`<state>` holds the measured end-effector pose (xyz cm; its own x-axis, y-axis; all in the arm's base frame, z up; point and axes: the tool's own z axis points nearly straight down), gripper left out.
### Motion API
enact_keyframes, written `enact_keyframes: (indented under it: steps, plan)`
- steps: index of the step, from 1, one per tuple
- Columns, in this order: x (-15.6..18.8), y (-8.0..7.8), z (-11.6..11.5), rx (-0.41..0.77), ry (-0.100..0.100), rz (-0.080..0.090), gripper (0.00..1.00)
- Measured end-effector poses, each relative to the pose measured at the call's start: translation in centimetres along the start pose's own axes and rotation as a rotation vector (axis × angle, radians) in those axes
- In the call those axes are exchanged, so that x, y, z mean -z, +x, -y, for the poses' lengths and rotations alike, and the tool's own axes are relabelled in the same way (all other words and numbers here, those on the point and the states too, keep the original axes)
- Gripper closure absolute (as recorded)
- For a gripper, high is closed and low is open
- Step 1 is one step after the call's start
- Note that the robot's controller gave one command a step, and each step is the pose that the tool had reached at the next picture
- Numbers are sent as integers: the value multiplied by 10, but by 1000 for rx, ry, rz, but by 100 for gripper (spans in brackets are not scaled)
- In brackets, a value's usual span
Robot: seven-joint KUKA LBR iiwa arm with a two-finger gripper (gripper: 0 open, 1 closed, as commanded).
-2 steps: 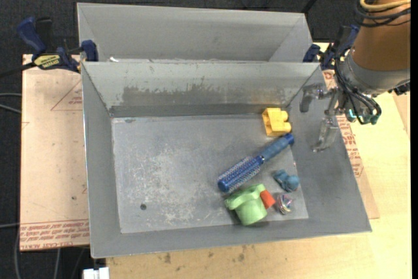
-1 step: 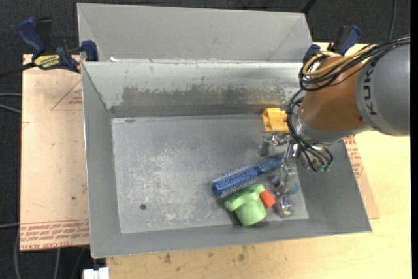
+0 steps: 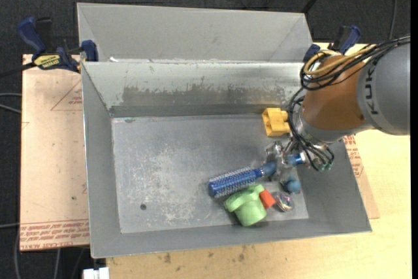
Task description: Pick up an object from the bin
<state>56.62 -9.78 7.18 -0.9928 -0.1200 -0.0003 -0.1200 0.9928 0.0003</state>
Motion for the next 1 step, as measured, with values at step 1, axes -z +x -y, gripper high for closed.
enact_keyframes:
  steps: [1]
  plan:
    - [191,18,2,27,4,10,100]
